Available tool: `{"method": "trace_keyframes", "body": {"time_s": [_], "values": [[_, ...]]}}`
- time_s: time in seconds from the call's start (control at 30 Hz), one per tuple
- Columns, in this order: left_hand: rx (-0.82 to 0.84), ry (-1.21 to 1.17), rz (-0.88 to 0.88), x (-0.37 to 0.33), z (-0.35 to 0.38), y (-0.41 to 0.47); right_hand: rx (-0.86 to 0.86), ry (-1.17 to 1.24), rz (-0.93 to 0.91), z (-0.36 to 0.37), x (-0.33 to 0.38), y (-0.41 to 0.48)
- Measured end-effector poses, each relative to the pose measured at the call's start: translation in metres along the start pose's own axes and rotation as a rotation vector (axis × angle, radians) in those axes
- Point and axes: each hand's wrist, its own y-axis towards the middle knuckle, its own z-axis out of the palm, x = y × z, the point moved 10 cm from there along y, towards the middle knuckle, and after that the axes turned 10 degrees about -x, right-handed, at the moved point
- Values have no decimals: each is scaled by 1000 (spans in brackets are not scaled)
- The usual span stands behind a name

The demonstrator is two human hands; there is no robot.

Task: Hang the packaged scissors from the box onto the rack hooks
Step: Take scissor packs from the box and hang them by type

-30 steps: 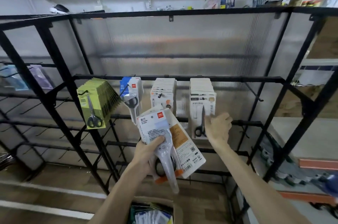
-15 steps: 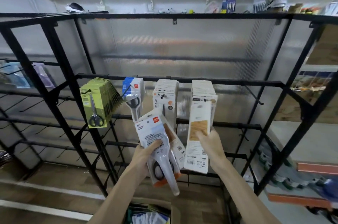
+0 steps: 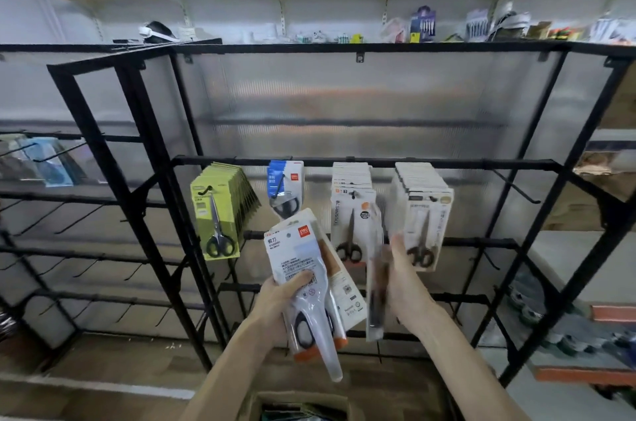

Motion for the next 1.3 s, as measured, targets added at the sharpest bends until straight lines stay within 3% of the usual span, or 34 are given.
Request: {"method": "trace_keyframes", "body": {"time_s": [0.07,0.13,0.3,0.6,0.93,1.1,1.3], "values": [[-6,12,0,-9,-15,8,23,-44,0,16,-2,-5],[-3,25,-1,-16,-27,14,-90,-174,-59,22,-1,-12],[-5,55,-35,-17,-47,21,-325,-209,-212,24,12,-21],[33,64,-60,-21,-55,27,-453,-325,-261,8,21,-14],[140,78,-92,-6,5,22,-748,-224,-316,-98,61,-16],[118,84,-96,13,49,21,-710,-265,-267,-133,82,20],[-31,39,-71,33,77,20,-599,-348,-249,-148,84,54]]}}
